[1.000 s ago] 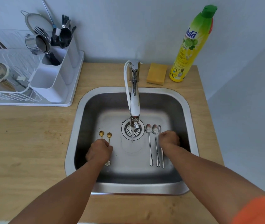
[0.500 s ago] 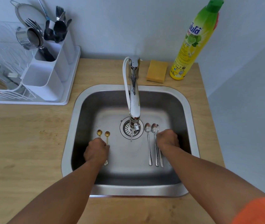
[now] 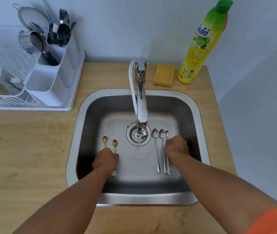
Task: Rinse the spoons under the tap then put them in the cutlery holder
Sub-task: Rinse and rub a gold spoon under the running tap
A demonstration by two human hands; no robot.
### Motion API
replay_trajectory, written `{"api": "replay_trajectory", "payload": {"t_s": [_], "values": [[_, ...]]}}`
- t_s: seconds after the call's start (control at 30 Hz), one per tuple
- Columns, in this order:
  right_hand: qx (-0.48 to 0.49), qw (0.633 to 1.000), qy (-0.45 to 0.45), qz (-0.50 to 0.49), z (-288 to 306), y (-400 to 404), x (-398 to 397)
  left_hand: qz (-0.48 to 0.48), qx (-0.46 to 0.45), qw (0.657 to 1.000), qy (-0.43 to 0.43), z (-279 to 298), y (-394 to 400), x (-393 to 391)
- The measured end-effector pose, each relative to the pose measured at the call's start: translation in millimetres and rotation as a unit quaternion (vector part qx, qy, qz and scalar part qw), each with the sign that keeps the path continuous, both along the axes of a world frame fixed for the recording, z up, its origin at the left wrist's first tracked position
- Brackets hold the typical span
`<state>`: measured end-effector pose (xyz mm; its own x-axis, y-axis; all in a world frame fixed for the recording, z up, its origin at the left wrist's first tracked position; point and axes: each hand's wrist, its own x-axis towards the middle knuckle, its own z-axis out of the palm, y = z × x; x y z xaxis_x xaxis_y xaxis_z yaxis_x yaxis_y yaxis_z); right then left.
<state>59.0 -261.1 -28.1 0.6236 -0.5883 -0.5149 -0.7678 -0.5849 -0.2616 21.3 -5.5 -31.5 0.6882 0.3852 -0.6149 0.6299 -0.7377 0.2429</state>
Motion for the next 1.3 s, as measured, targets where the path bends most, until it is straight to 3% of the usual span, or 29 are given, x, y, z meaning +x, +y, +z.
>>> {"api": "replay_trajectory", "payload": {"t_s": [0.1, 0.2, 0.37, 0.53, 0.73, 0.9, 1.07, 1.3], "values": [[-0.005, 0.998, -0.062, 0.023, 9.8, 6.5, -7.0, 0.024, -0.098, 0.994, -0.034, 0.4, -1.7, -2.0], [0.062, 0.981, -0.155, 0.101, 20.4, 21.5, -19.1, 0.004, -0.155, 0.986, -0.063, 7.7, -10.6, -4.4], [0.292, 0.941, -0.092, 0.145, 27.8, 53.5, -19.0, 0.017, -0.219, 0.972, -0.081, 18.3, -33.2, -5.8], [0.358, 0.929, -0.027, 0.090, 26.2, 60.1, -18.1, 0.020, -0.279, 0.958, -0.061, 25.2, -54.0, -13.8], [0.351, 0.929, 0.006, 0.115, 25.4, 42.7, -18.1, 0.009, -0.289, 0.957, -0.025, 30.7, -54.4, -13.3], [0.372, 0.908, 0.006, 0.191, 27.0, 25.6, -13.0, 0.056, -0.320, 0.940, -0.103, 35.4, -39.9, 7.6], [0.371, 0.894, -0.016, 0.249, 30.6, 20.5, -10.1, 0.078, -0.373, 0.916, -0.123, 36.2, -48.8, 15.6], [0.328, 0.899, -0.028, 0.289, 26.9, 15.4, -8.3, 0.108, -0.330, 0.926, -0.149, 35.1, -61.9, 7.3]]}}
